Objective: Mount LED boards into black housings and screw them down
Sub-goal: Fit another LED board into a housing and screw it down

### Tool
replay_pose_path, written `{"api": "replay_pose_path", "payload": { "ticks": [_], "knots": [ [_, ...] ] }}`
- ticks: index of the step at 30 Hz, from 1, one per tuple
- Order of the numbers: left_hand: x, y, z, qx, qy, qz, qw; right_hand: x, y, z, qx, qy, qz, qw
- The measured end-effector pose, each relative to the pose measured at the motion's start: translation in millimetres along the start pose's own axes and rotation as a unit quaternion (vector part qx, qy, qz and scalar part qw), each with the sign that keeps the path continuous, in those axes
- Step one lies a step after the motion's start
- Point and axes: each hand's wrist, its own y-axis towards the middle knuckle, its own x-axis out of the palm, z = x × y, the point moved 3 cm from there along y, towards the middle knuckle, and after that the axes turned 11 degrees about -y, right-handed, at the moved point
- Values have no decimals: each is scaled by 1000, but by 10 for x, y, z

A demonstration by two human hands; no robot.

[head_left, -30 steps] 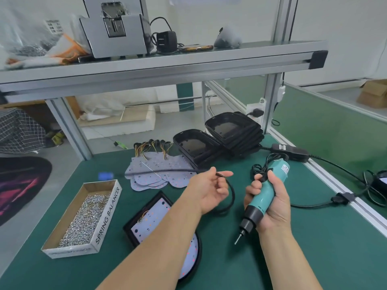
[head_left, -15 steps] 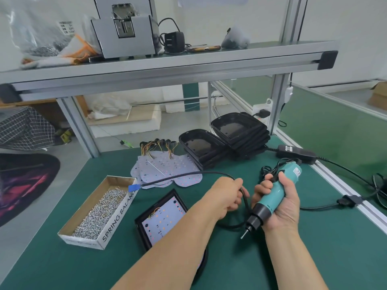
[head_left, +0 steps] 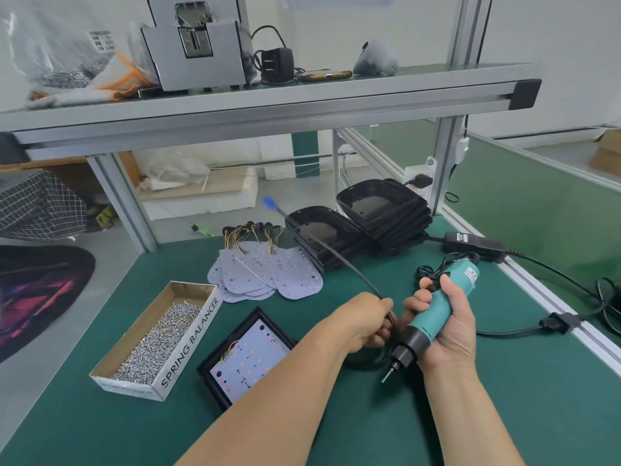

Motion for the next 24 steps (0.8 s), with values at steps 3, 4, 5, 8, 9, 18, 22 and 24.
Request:
{"api": "replay_pose_path", "payload": {
  "ticks": [3,4,5,8,9,18,22,24],
  "knots": [
    [1,-22,-8,-12,-18,4,1000,-9,16,0,-2,-1,5,1000],
    [-6,-30,-16,-20,-28,-1,999,-11,16,-3,-3,1,8,1000],
    [-16,-38,-25,-34,-45,-12,998,-14,17,-8,-5,5,10,1000],
    [-32,-81,-32,-64,-75,-39,994,-11,12,-17,-9,11,17,1000],
    [-27,-91,-31,-66,-73,-40,994,-6,11,-16,-10,7,18,1000],
    [-319,-415,219,51,-62,-6,997,34,-30,-41,-32,-39,22,998],
    [-572,-624,196,89,-276,-69,955,204,-3,-71,-81,-39,56,994],
    [-658,-679,149,90,-320,-69,940,307,31,-99,-102,-43,75,991]
  ]
}}
